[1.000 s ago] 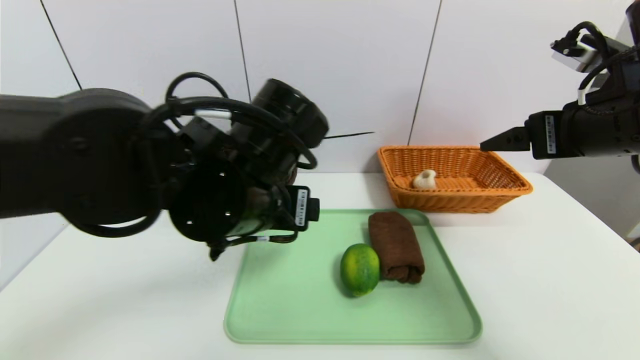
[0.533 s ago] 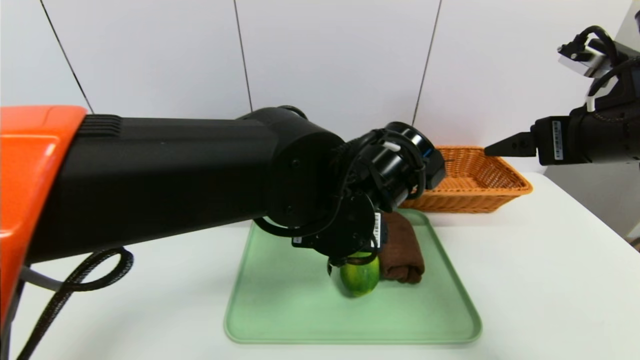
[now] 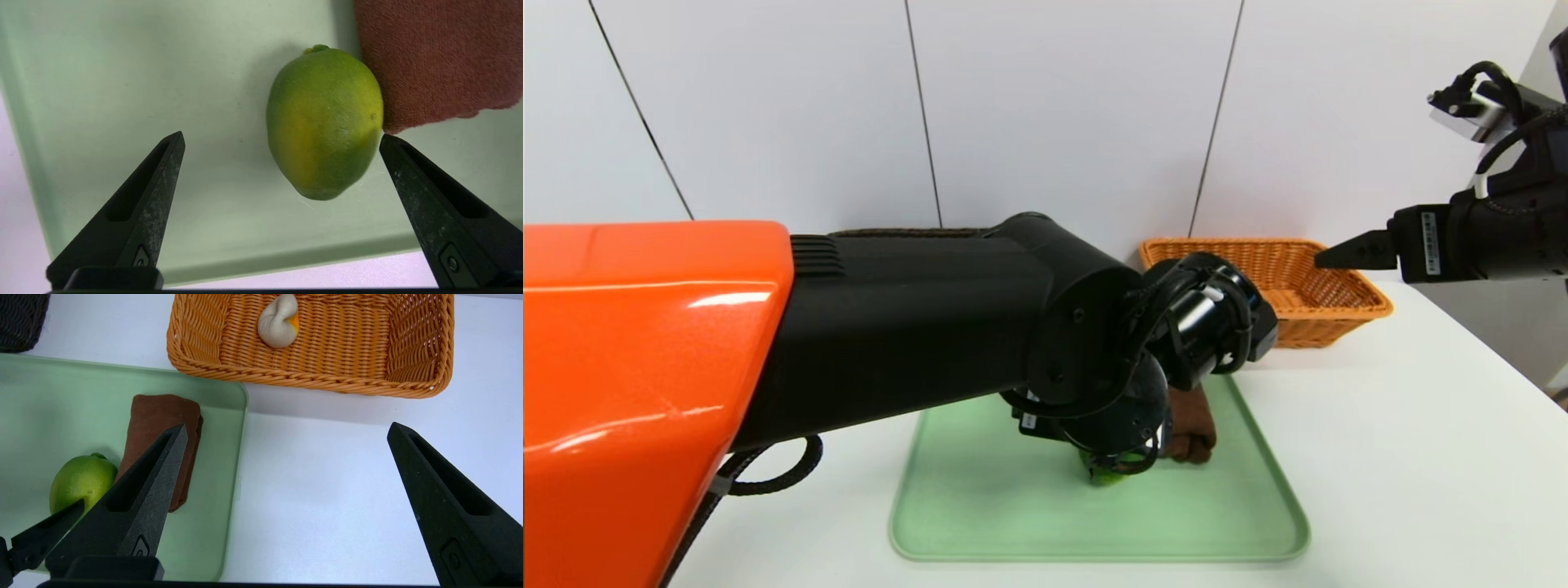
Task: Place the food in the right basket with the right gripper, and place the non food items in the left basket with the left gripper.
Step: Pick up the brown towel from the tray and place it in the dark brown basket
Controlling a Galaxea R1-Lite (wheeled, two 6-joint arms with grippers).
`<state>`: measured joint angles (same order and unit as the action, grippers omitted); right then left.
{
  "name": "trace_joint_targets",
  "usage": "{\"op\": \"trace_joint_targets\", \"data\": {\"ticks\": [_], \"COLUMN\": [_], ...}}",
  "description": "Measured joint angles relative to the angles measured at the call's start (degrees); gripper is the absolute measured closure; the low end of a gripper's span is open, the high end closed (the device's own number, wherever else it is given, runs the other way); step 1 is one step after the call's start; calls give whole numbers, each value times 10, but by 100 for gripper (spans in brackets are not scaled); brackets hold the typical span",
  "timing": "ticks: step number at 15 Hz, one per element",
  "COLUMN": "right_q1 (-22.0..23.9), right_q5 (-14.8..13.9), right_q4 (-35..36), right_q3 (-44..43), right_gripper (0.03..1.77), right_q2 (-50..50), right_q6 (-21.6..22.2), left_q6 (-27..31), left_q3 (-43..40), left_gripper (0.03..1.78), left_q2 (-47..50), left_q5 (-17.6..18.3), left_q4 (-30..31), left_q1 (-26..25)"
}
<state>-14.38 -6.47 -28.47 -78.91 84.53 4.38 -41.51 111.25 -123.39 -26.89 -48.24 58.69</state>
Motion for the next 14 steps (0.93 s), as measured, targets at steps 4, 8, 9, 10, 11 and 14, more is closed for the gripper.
{"op": "trace_joint_targets", "data": {"ticks": [4, 8, 9, 10, 11, 14], "right_q1": [1, 2, 2, 4, 5, 8], "right_q5": [0, 0, 0, 0, 0, 1], "right_q4": [0, 0, 0, 0, 0, 2], "right_q3": [6, 9, 9, 12, 14, 21], "right_gripper": [11, 10, 10, 10, 10, 10], "right_q2": [0, -1, -1, -2, -2, -6], "right_q6": [0, 0, 0, 1, 1, 2], "left_q6": [1, 1, 0, 0, 0, 0], "left_q3": [1, 1, 1, 1, 1, 1], "left_gripper": [12, 12, 12, 12, 12, 12], "left_q2": [1, -9, -13, -18, -22, -32], "left_q5": [14, 14, 13, 12, 10, 10], "left_q4": [4, 5, 6, 9, 14, 18], "left_q1": [2, 6, 6, 6, 6, 5]}}
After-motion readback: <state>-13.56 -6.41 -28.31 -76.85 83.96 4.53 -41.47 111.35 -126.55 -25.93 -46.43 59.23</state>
